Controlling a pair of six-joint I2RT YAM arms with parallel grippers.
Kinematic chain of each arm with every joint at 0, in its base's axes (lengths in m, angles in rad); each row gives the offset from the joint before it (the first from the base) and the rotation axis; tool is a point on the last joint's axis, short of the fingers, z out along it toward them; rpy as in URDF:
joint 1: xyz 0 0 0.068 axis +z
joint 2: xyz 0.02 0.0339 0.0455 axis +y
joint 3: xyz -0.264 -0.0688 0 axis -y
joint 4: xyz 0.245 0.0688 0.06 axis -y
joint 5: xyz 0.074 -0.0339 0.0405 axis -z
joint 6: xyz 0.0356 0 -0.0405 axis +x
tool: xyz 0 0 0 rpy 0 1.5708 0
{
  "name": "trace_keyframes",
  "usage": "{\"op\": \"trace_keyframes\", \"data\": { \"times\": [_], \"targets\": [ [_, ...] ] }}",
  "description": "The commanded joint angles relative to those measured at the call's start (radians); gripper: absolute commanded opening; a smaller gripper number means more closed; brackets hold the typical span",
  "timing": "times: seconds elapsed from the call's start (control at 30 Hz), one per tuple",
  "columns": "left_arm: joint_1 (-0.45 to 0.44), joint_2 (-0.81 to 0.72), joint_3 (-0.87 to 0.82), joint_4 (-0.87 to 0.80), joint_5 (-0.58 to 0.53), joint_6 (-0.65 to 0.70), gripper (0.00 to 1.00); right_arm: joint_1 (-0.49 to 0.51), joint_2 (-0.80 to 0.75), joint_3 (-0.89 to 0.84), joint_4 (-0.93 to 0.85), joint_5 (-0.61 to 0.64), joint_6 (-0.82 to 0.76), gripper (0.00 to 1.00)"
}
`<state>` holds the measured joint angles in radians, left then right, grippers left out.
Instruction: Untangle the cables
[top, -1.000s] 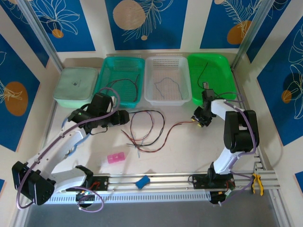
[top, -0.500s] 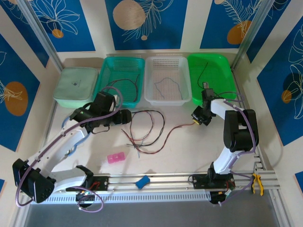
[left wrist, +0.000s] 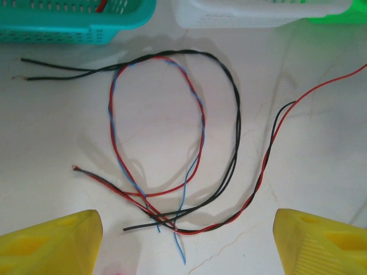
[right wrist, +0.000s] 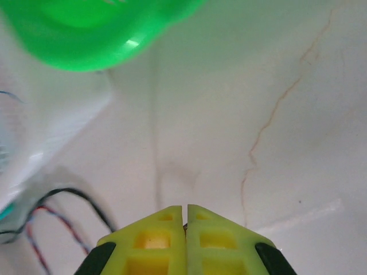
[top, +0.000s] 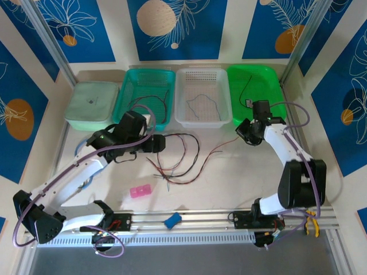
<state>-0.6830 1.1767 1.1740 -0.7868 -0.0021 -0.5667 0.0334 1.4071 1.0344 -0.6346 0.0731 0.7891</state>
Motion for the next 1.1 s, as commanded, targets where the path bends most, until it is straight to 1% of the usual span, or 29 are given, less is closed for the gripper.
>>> {"op": "trace_keyframes", "data": {
  "times": [0.0,0.23,0.43,0.6,0.73,0.9,1.07],
  "targets": [
    [-0.022,0.026,0.064,-0.012,-0.021,0.026,0.78,0.003,-0.071,0.051,-0.079,-0.021,-0.007,0.00],
    [-0.054,0.082,0.144,-0.006,-0.009,0.048,0.78,0.003,-0.186,0.132,-0.133,-0.043,-0.004,0.00],
    [-0.071,0.116,0.211,-0.001,-0.008,0.068,0.77,0.040,-0.218,0.251,-0.143,-0.075,-0.046,0.00],
    [-0.081,0.143,0.272,0.001,-0.005,0.083,0.77,0.088,-0.206,0.335,-0.118,-0.128,-0.068,0.00],
    [-0.087,0.153,0.295,0.032,0.035,0.104,0.76,0.139,-0.187,0.388,-0.080,-0.157,-0.073,0.00],
    [-0.095,0.164,0.287,0.124,0.110,0.156,0.74,0.200,-0.162,0.448,-0.033,-0.191,-0.056,0.00],
    [-0.105,0.186,0.306,0.224,0.157,0.206,0.71,0.268,-0.119,0.513,-0.049,-0.171,-0.052,0.00]
  ]
}}
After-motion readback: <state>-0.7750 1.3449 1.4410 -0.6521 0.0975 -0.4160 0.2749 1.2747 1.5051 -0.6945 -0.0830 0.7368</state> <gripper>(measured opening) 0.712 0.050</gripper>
